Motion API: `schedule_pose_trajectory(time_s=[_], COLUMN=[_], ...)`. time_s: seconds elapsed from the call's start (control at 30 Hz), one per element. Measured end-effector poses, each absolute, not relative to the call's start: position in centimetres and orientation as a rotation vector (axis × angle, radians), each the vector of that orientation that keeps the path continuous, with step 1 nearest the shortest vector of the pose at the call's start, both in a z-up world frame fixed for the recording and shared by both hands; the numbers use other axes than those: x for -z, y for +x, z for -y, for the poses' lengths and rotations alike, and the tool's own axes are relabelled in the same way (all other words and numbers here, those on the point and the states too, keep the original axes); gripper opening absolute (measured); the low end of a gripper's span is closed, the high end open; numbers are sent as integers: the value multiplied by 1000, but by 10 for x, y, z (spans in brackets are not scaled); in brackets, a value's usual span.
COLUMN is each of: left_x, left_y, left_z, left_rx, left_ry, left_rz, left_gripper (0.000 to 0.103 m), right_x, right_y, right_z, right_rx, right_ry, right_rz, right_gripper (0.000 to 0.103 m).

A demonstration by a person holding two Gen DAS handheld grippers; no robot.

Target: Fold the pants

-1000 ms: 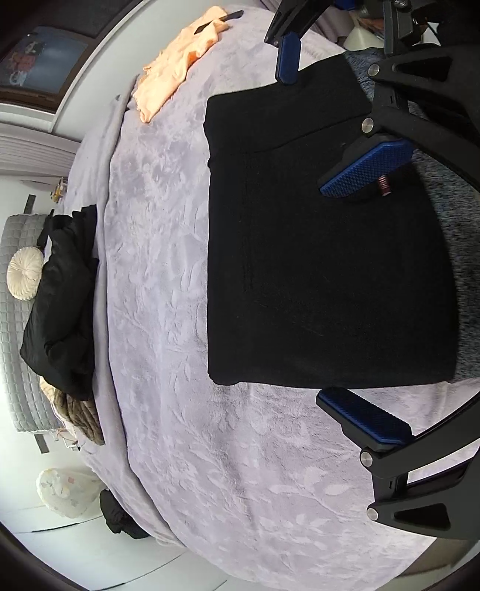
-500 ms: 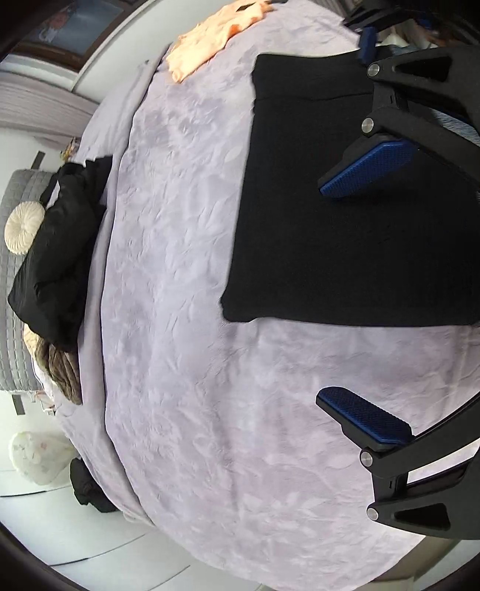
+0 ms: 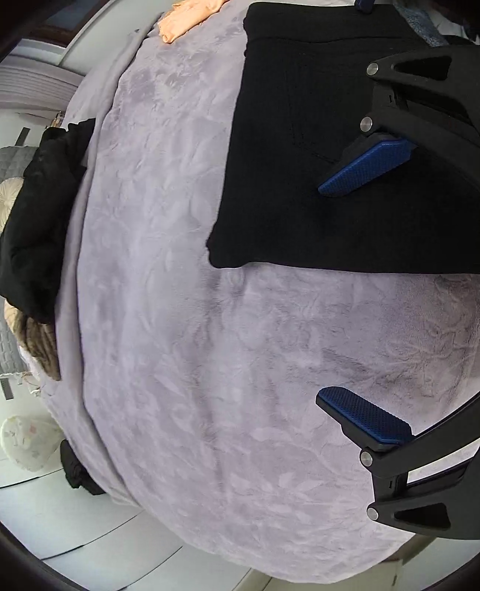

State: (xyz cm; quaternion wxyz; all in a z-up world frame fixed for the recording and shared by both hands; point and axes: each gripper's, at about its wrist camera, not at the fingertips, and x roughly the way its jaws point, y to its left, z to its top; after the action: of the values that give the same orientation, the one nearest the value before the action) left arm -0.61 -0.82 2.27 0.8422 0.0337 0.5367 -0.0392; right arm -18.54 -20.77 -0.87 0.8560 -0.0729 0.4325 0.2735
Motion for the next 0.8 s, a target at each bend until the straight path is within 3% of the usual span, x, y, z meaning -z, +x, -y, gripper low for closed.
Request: schedule_pose_trajectory(time_s=[0.17, 0.3, 0.53, 0.7, 0.8], left_x=[-57, -30, -62, -30, -28], left_y=[-24, -36, -76, -90, -95], left_z=[-6, 16, 4, 26, 19], left_rx=[135, 75, 183, 137, 137], left_ry=[-53, 140, -21, 106, 40], left_rz=[-1057, -1098, -1035, -1110, -1103], left_gripper=[103, 103, 103, 103, 103], right_x=[8, 3, -4, 4, 18], right_y=[-187, -189, -198, -197, -198], right_z=[206, 207, 205, 199, 194], right_rx=[-567, -569, -567, -599, -585], right_ry=[-146, -140, -156, -148, -213], right_rz=[-906, -892, -876, -901, -931], right_gripper=[103, 103, 103, 103, 103])
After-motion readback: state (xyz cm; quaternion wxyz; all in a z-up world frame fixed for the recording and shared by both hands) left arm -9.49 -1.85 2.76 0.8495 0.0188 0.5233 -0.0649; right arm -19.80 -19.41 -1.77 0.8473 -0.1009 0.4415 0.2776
